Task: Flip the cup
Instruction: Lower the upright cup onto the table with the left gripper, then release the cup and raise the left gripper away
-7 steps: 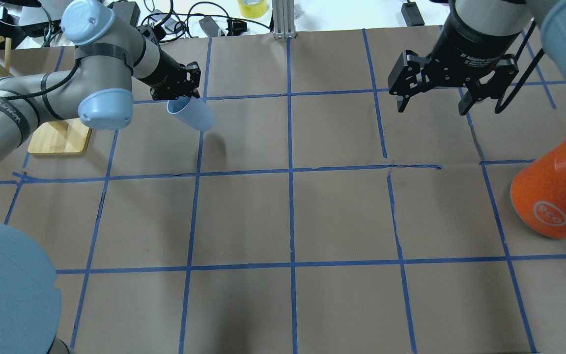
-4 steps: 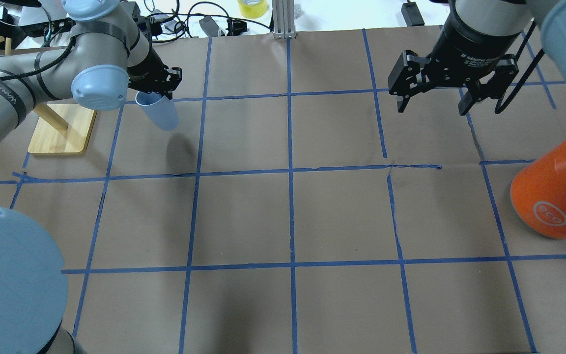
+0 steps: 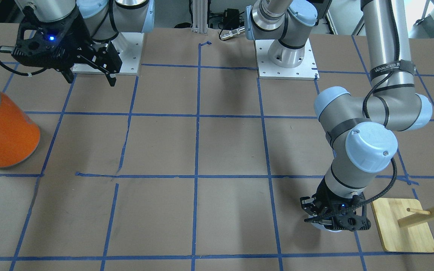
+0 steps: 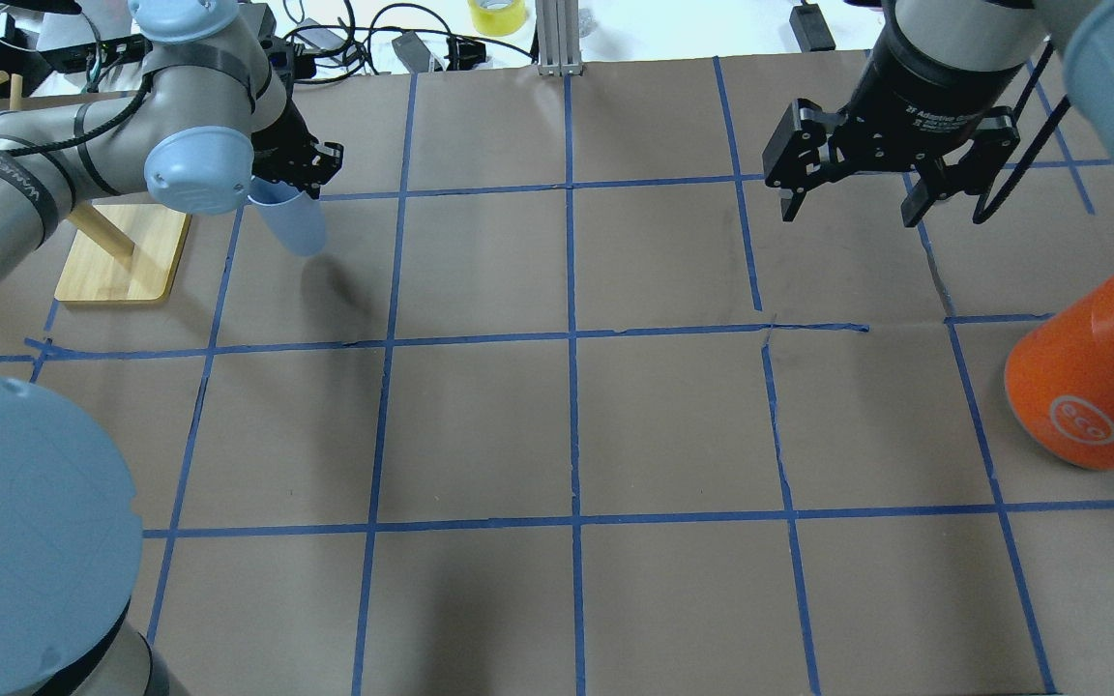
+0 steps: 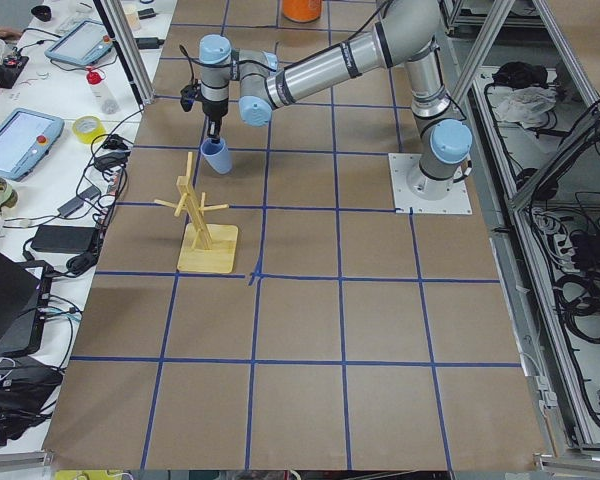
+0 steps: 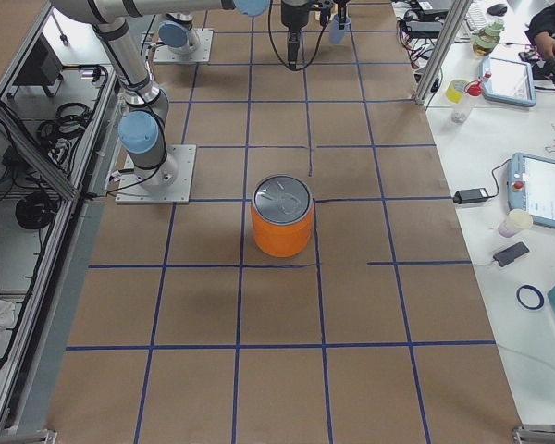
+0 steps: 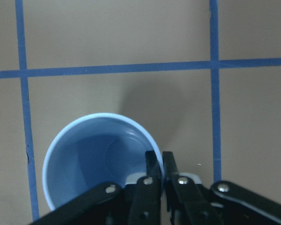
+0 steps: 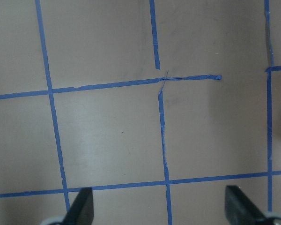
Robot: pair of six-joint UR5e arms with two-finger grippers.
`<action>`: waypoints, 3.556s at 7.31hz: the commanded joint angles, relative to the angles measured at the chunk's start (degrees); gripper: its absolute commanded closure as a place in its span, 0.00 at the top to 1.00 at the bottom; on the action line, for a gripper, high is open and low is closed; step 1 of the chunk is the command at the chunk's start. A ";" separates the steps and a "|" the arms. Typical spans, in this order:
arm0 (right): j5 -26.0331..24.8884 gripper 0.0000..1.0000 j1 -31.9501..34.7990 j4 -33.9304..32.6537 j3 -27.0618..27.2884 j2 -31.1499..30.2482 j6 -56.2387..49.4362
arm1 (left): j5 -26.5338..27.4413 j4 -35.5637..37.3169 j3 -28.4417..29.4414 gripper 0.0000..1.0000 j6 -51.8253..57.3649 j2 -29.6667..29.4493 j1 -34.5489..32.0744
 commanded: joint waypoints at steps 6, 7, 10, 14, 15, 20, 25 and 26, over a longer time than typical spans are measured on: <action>0.00 1.00 0.10 0.00 0.00 -0.09 0.00 | -0.48 3.97 -1.64 0.09 -0.66 -1.70 0.28; 0.00 1.00 0.19 0.00 0.00 -0.09 0.00 | -0.14 3.97 -1.65 0.38 -0.58 -1.70 0.36; 0.00 1.00 0.19 0.00 0.00 -0.09 0.00 | -0.05 3.89 -2.79 0.89 -0.58 -1.09 0.28; 0.00 1.00 0.19 0.00 0.26 -0.18 0.00 | 0.22 -10.29 -1.65 1.00 -1.63 6.52 -0.77; 0.00 1.00 0.19 0.00 0.35 -0.18 0.00 | -0.39 -16.44 -1.30 1.00 -1.80 11.00 -1.04; 0.00 1.00 0.37 0.09 0.35 -0.53 0.00 | 0.75 -29.48 -1.56 1.00 -2.60 28.59 -6.93; 0.00 1.00 0.37 0.00 1.76 -1.49 0.00 | 0.92 -35.40 -1.12 1.00 -1.98 32.92 -5.88; 0.00 1.00 0.37 0.00 1.76 -1.50 0.00 | 0.83 -35.66 -1.29 1.00 -2.33 33.10 -5.88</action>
